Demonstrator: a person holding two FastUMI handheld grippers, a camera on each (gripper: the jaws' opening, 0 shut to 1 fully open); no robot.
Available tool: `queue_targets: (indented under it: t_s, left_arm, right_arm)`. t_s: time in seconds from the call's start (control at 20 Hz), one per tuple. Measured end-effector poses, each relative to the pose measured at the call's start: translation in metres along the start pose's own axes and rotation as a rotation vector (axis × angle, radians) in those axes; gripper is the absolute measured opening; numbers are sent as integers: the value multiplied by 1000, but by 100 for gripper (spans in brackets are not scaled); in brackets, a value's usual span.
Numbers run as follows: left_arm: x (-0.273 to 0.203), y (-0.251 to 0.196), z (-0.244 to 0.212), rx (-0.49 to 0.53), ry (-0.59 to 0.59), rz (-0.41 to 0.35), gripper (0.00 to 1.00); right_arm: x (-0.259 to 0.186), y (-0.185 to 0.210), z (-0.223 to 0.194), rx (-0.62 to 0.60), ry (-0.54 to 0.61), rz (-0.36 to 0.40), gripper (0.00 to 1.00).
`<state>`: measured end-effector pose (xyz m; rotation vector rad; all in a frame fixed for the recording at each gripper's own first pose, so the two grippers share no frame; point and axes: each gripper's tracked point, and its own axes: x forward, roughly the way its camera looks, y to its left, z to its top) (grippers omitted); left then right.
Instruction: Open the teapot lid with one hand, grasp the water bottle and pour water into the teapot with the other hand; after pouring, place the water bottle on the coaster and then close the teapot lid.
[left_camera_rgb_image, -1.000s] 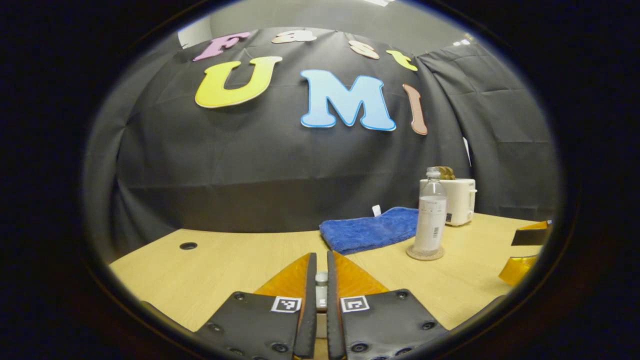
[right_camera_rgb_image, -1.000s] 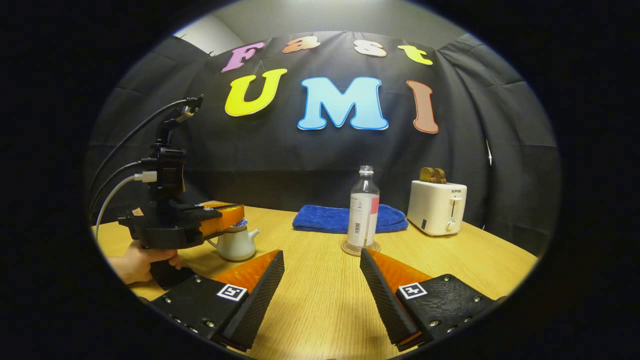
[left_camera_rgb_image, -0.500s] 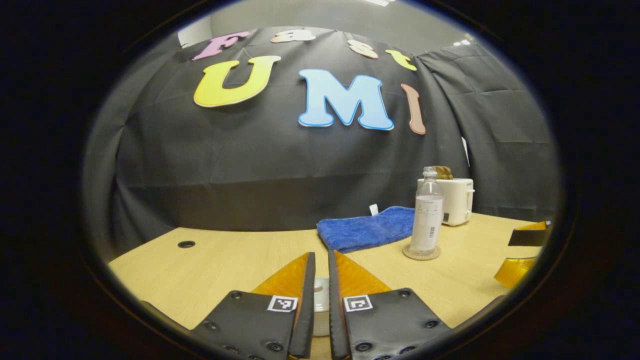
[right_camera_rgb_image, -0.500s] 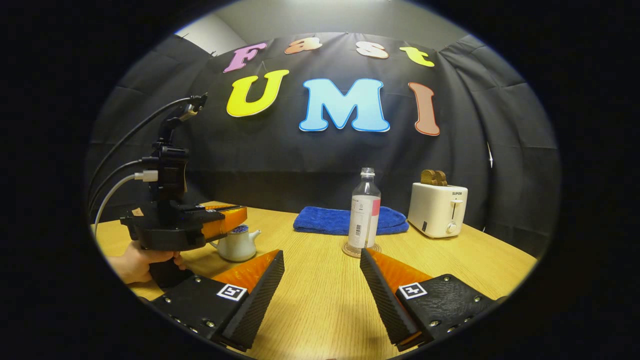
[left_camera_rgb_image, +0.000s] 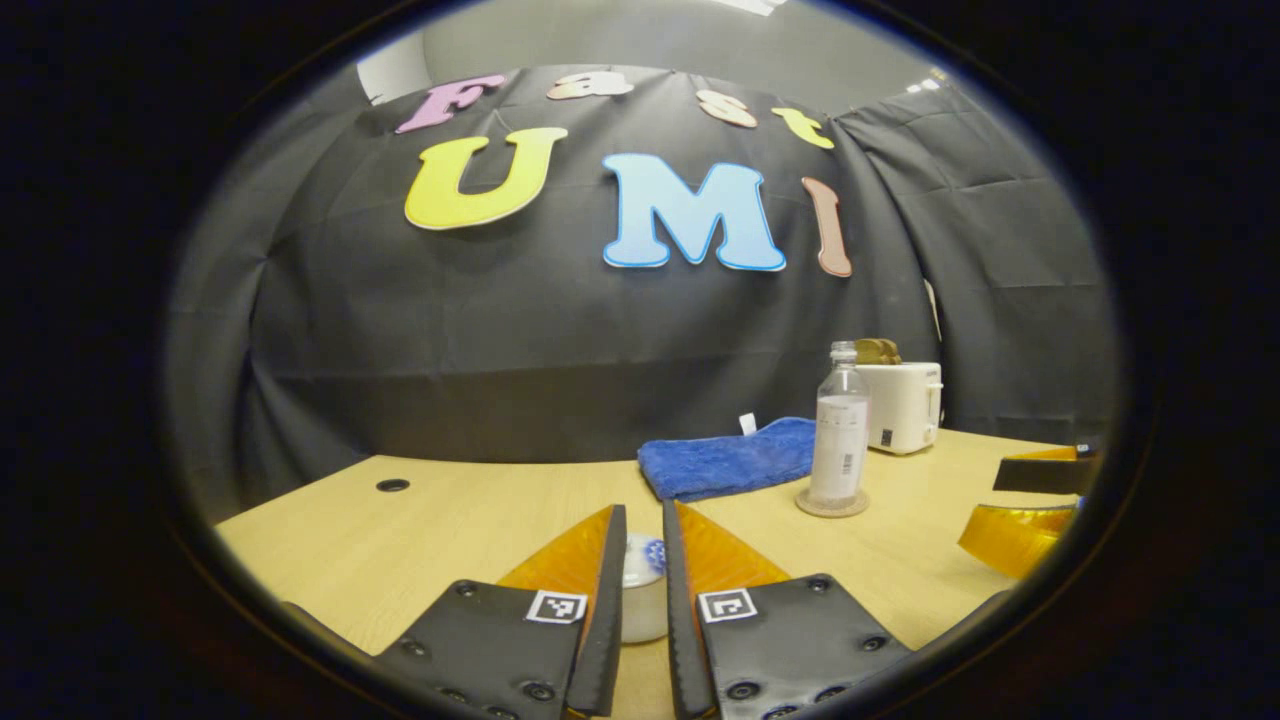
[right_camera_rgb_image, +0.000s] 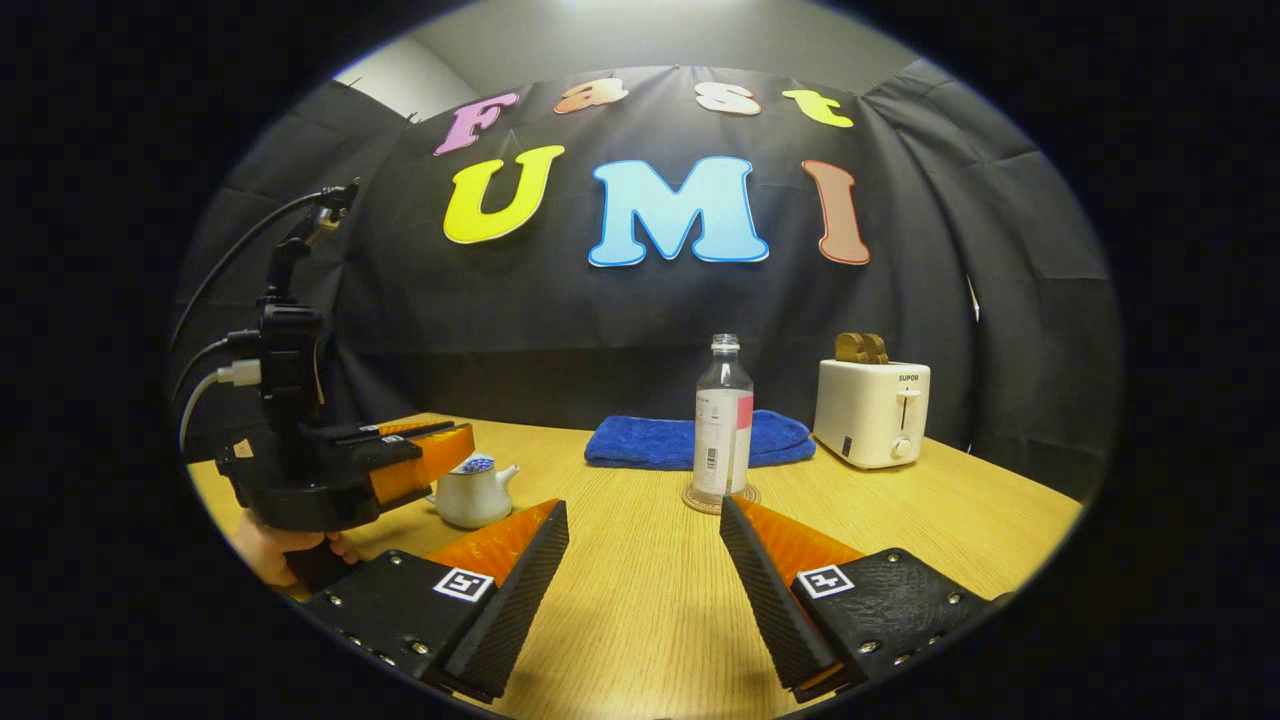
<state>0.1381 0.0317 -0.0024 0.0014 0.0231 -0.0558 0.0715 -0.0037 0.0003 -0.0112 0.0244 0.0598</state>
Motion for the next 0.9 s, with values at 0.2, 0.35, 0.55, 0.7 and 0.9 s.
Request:
queue_targets:
  t_s: [0.2, 0.35, 0.55, 0.7, 0.9]
  left_arm:
    - [-23, -5, 1, 0, -9, 17, 28]
    - [-40, -11, 2, -1, -13, 28, 27]
    - [-64, -19, 3, -1, -17, 38, 27]
    - [-84, -22, 4, 0, -17, 58, 27]
    - [-108, -29, 4, 0, -17, 71, 27]
  right_arm:
    - [-13, 1, 3, 6, -25, -15, 95]
    - [-22, 5, 2, 7, -24, -15, 95]
    - [-30, 8, 1, 7, -23, -16, 95]
    - [-41, 11, 1, 7, -23, -16, 95]
    - [-55, 12, 1, 8, -24, -26, 95]
